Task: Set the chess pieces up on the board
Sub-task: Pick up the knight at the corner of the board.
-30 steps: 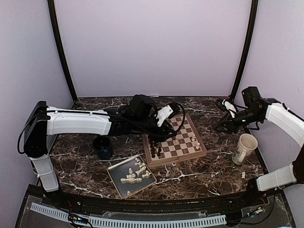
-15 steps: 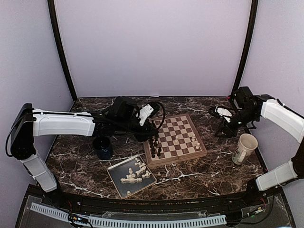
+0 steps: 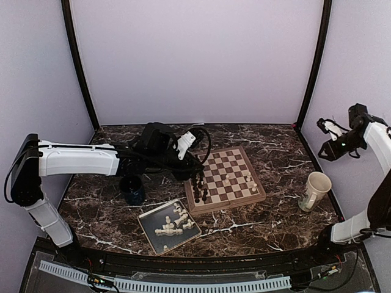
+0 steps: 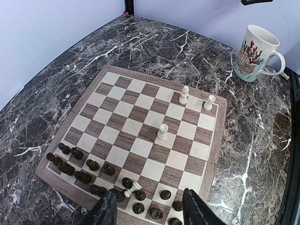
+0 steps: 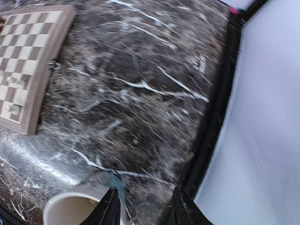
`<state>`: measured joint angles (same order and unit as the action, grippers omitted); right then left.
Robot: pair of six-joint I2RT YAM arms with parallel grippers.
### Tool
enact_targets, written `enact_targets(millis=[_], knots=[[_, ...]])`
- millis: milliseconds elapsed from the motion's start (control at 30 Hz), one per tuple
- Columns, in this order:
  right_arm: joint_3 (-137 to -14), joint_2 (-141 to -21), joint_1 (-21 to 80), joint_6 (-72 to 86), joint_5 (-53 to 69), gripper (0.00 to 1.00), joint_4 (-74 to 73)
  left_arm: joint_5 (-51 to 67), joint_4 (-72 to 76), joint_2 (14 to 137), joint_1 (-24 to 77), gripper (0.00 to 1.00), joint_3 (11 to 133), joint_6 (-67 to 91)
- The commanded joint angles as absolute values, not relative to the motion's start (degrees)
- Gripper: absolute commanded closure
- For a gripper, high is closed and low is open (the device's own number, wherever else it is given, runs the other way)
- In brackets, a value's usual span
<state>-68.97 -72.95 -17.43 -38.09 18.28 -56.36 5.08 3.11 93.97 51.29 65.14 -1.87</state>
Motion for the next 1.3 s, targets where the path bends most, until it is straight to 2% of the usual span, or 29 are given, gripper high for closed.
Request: enact_targets(millis=[0,200,400,600,1033,1267], knots=[[-68.32,-70.19,-28.31,-38.74,11.91,0.60,-60.62,4.82,3.09,91.48,51.42,0.50,65.04,-0.26],[-59.67,-70.73,-37.33,-43.84,5.15,0.63,-65.36,4.80,2.46,91.32,51.42,0.50,65.31,0.50],[-49.78,-68.14,-37.62,-44.44,-0.35,0.67,-66.31,3.96,2.24,90.37,51.34,0.50,64.89,0.01],[-42.40,-66.63,-37.66,-43.08,-4.45,0.66,-65.88,4.17,2.20,90.05,51.42,0.50,64.62,0.18],[-36.06,-65.70,-38.26,-41.97,-16.92,0.61,-61.88,4.64,2.29,89.90,51.42,0.50,64.33,0.66],[-34.35,-67.00,-39.87,-42.47,-18.16,0.62,-59.73,4.52,2.33,89.48,51.42,0.50,64.17,0.70]])
